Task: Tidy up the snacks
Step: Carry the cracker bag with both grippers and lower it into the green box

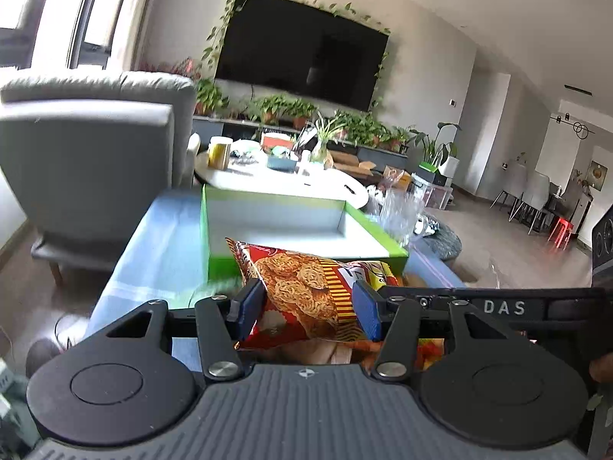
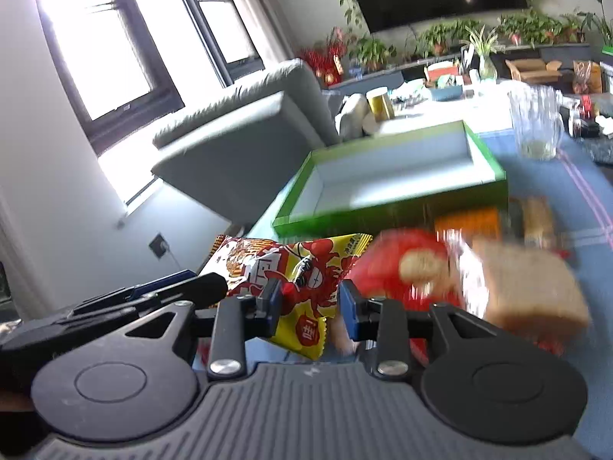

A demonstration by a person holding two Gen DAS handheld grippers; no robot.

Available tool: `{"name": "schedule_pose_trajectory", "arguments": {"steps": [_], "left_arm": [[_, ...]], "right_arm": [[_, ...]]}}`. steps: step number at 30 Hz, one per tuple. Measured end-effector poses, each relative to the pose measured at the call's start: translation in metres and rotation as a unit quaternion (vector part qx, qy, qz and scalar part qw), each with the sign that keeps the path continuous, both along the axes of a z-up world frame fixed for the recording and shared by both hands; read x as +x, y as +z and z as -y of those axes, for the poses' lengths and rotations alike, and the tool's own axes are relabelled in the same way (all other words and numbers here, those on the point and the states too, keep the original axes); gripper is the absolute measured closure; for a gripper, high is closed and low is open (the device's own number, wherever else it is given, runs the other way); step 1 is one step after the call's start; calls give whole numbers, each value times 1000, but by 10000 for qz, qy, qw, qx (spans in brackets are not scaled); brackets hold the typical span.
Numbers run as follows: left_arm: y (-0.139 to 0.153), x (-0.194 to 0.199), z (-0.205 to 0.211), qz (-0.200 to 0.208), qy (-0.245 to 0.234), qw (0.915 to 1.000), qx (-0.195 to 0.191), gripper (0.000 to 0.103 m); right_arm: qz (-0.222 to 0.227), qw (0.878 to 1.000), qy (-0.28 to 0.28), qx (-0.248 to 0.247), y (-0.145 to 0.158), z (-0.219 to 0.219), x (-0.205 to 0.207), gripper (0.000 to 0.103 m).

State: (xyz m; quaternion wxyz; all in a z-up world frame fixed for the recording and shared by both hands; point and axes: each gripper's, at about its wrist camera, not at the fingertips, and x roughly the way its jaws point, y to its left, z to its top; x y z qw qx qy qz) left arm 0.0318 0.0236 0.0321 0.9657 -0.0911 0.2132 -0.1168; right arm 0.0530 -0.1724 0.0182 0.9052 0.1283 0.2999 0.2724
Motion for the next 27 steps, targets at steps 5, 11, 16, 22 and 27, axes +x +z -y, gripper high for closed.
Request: {"name": "schedule_pose_trajectory", "arguments": {"steps": [5, 11, 16, 22, 27], "left_arm": [[7, 36, 0, 6, 3, 10000, -21, 55], [12, 79, 1, -31, 35, 9999, 102, 55], [14, 128, -4, -223, 115, 9997, 60, 55], [-5, 184, -7, -624, 161, 9978, 145, 55], [-20, 216, -10, -853, 165, 9961, 153, 55]], "right_arm": [[120, 9998, -122, 138, 7, 4, 31, 12], [67, 9997, -155, 190, 9, 3, 76, 12], [58, 9998, -122, 120, 15, -4, 117, 12], [-244, 9995, -60, -170, 2, -18, 170, 12], [-534, 9982, -82, -254, -19, -23, 201, 12]]}}
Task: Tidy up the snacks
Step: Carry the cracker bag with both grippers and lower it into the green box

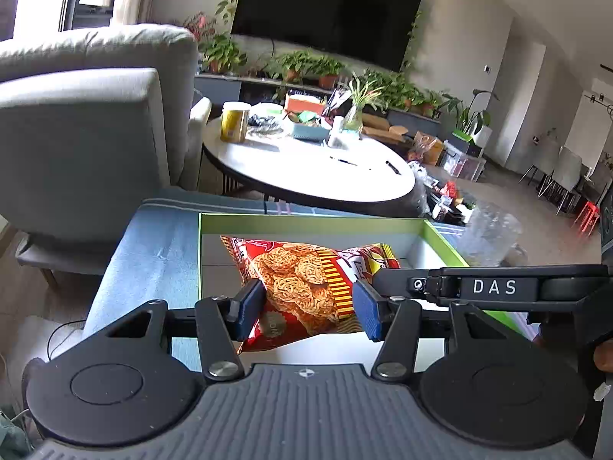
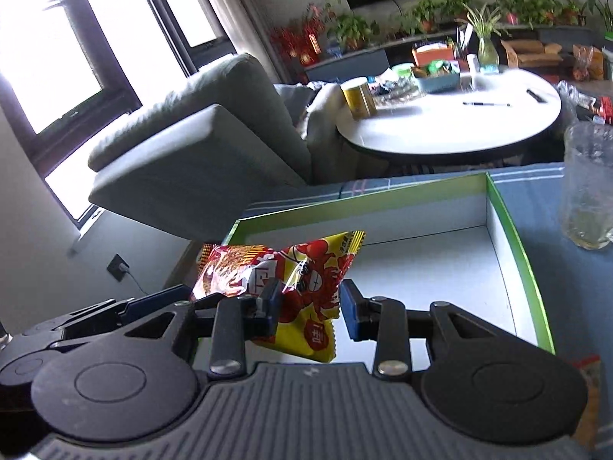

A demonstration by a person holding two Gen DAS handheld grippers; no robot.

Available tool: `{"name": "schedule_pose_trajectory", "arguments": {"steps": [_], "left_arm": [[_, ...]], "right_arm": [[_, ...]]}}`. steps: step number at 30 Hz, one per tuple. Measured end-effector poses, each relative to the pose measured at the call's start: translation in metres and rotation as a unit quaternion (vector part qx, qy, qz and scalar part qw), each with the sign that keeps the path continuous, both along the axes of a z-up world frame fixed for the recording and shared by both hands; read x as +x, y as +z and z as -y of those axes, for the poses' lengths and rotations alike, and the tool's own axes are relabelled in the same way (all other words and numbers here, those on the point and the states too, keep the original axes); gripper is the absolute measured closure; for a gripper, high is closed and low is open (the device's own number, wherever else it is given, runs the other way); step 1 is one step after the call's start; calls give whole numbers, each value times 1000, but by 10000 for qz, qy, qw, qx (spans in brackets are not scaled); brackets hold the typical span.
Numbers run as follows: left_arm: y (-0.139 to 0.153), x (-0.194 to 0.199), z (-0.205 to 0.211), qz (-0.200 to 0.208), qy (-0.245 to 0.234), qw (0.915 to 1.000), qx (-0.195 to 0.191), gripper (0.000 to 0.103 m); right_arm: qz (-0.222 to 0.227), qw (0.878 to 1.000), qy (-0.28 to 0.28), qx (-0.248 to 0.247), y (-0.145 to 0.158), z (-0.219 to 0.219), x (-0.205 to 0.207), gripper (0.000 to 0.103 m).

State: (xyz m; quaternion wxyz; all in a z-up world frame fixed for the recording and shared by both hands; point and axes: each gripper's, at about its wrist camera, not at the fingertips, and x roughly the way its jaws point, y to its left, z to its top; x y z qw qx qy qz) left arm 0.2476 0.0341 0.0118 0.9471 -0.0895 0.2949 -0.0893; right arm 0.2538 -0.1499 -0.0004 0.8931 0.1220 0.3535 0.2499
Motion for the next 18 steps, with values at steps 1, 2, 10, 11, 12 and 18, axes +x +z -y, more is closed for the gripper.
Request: {"name": "schedule_pose_trajectory", "arguments": {"steps": [1, 2, 10, 11, 12, 18], "left_arm": [[-2, 6, -1, -33, 2, 10000, 12, 55], [-5, 11, -2, -63, 2, 10000, 31, 55], [-17, 46, -7, -338, 63, 9993, 154, 54], [-18, 46, -8, -369, 62, 9992, 145, 53], [-18, 46, -9, -382, 70, 9991, 149, 53], [0, 29, -15, -145, 197, 9996, 139, 48]], "right_arm": [[-48, 10000, 3, 3, -2, -1, 5, 12], [-97, 10000, 6, 5, -4, -3, 10, 12], [-67, 9994, 141, -300, -12, -20, 40, 12], [-53, 9994, 150, -312, -14, -21, 42, 12], [-65, 9993, 158, -323, -17, -21, 44, 12], [-62, 9989, -88, -446, -19, -14, 41, 12]]}}
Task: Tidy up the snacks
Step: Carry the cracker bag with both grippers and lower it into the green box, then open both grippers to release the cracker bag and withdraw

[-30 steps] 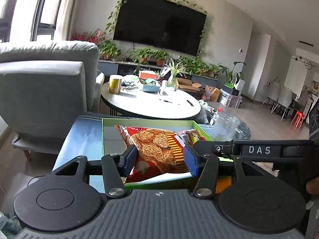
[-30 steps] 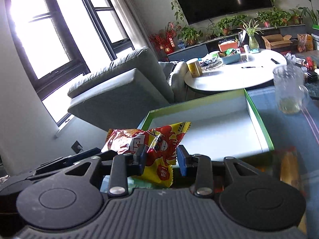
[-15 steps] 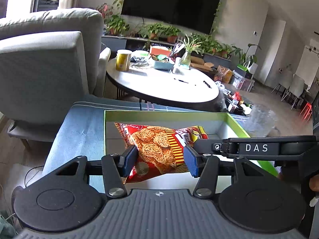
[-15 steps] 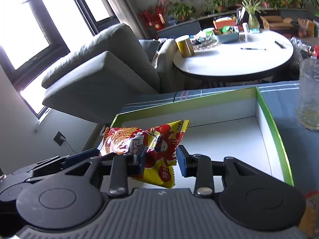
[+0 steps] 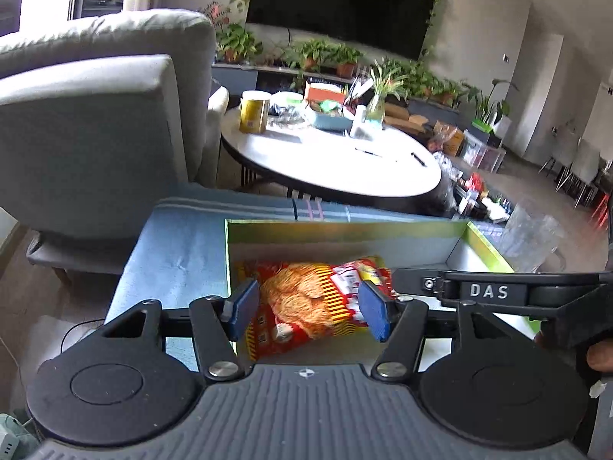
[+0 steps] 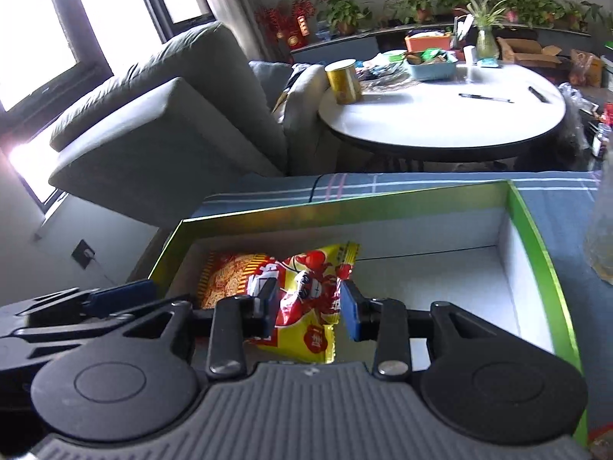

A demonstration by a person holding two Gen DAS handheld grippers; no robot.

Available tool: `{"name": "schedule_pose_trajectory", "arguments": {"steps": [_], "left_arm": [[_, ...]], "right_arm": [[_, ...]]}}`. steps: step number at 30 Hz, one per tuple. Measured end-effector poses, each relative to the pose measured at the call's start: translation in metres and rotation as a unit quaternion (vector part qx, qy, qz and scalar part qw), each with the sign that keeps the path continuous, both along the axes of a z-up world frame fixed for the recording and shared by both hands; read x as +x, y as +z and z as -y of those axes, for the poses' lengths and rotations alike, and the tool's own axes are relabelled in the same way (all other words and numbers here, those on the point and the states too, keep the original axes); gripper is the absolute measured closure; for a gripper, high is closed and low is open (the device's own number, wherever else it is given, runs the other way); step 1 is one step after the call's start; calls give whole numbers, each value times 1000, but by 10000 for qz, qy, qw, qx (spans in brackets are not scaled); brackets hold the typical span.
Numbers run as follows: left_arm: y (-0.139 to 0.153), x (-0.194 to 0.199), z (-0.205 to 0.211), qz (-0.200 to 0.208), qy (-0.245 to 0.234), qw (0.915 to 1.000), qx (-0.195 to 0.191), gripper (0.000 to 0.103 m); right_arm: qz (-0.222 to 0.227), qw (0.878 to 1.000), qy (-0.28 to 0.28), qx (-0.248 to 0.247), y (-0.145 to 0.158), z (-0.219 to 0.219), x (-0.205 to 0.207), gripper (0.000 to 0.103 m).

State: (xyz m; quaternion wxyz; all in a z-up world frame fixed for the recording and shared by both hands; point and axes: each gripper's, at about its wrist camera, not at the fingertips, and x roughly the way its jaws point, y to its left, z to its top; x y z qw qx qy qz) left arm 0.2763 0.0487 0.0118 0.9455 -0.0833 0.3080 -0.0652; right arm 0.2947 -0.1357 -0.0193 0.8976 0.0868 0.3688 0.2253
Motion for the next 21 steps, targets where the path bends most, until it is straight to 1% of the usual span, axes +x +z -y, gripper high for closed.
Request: {"name": "schedule_pose_trajectory", "arguments": {"steps": [2, 5, 7, 10, 12, 16, 18, 21], "left_arm": [[9, -8, -1, 61, 18, 10000, -55, 47], [19, -27, -3, 165, 79, 9998, -12, 45], [21, -43, -6, 192, 164, 9997, 44, 45], [17, -69, -16, 159, 338, 9993, 85, 43], [10, -84, -25, 32, 468, 9988, 109, 43], [-10, -110, -38, -321, 648, 9973, 92, 43], [-19, -119, -39, -458, 637, 9969, 105, 43], [-29, -131, -37, -553, 546, 9969, 84, 43]], "right_arm": [[12, 9999, -64, 78, 9, 5, -3, 12], [148, 9997, -115, 161, 28, 14, -17, 12], [253, 9994, -117, 227, 40, 20, -32, 12], [291, 9989, -43, 367, 48, 25, -56, 12], [235, 9985, 53, 495, 48, 27, -75, 12], [24, 9978, 362, 548, 39, 9, -108, 12], [-63, 9971, 532, 532, 34, -5, -120, 12], [-204, 9963, 667, 502, 26, -21, -132, 12]]}}
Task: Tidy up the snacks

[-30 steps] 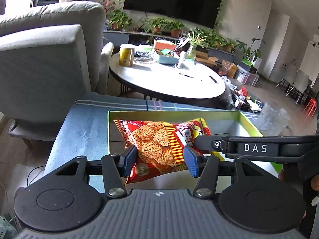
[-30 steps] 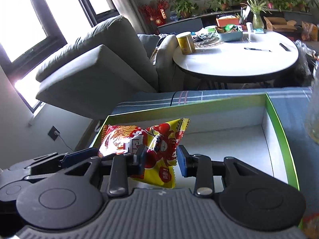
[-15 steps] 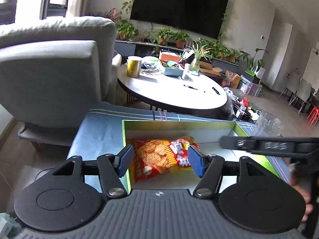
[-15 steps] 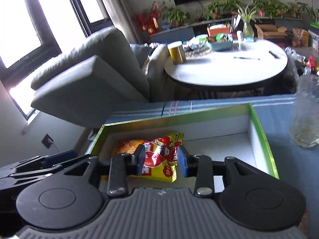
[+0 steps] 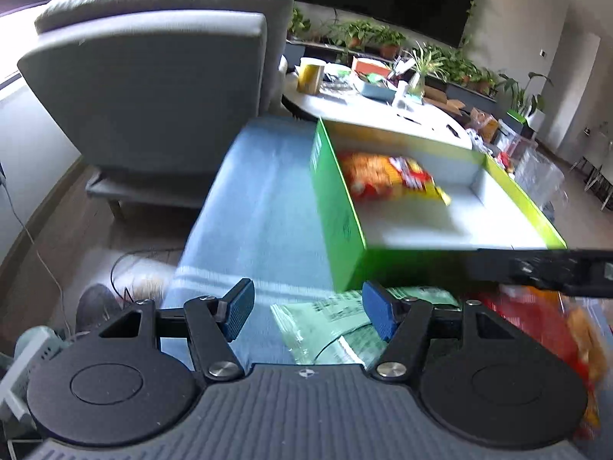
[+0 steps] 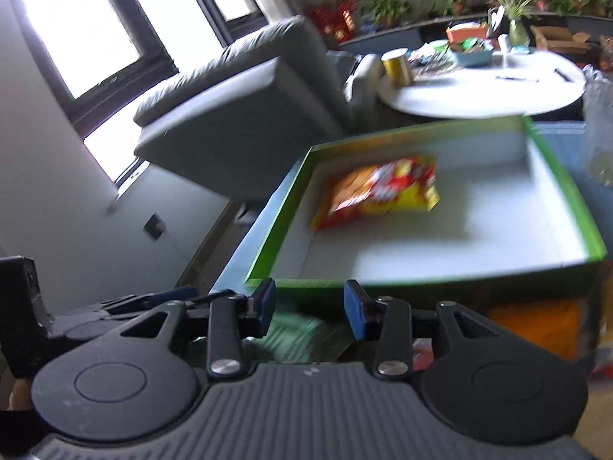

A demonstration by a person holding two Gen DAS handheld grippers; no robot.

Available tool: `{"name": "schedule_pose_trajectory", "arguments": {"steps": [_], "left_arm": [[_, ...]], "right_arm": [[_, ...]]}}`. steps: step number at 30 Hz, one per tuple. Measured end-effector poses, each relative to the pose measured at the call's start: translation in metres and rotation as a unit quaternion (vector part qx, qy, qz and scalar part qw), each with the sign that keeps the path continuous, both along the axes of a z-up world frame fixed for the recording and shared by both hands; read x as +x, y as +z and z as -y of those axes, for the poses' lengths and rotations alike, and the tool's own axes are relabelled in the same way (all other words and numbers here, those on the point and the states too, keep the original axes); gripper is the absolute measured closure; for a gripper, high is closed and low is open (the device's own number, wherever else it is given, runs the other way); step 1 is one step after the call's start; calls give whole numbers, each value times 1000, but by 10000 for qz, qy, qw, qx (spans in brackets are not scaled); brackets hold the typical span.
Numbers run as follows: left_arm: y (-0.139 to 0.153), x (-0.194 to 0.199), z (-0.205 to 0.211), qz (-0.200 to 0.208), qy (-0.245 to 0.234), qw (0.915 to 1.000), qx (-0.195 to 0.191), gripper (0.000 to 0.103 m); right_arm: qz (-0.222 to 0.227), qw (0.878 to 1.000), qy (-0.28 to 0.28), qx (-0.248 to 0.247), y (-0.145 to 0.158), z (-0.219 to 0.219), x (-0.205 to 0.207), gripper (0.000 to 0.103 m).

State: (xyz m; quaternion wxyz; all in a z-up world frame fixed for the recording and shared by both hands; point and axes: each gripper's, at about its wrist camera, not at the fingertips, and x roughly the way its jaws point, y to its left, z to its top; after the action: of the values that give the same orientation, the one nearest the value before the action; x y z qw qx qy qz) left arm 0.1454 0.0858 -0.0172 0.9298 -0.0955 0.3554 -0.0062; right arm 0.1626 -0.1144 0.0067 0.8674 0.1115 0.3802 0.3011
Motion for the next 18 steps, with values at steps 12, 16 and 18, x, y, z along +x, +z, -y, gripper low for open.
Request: {"name": "schedule_pose_trajectory", "arguments": {"steps": [12, 16, 18], "left_arm": [[-6, -34, -24, 132, 335, 9987, -347, 42], [-3, -46, -32, 253, 397, 9974, -547, 42], [-2, -50, -33, 266, 360, 9972, -599, 42]], "right_arm": [[-147, 9987, -82, -481, -24, -28, -29, 12], [-70, 9981, -115, -603, -24, -32, -37, 12], [-23, 9978, -100, -650, -24, -34, -41, 12]]}}
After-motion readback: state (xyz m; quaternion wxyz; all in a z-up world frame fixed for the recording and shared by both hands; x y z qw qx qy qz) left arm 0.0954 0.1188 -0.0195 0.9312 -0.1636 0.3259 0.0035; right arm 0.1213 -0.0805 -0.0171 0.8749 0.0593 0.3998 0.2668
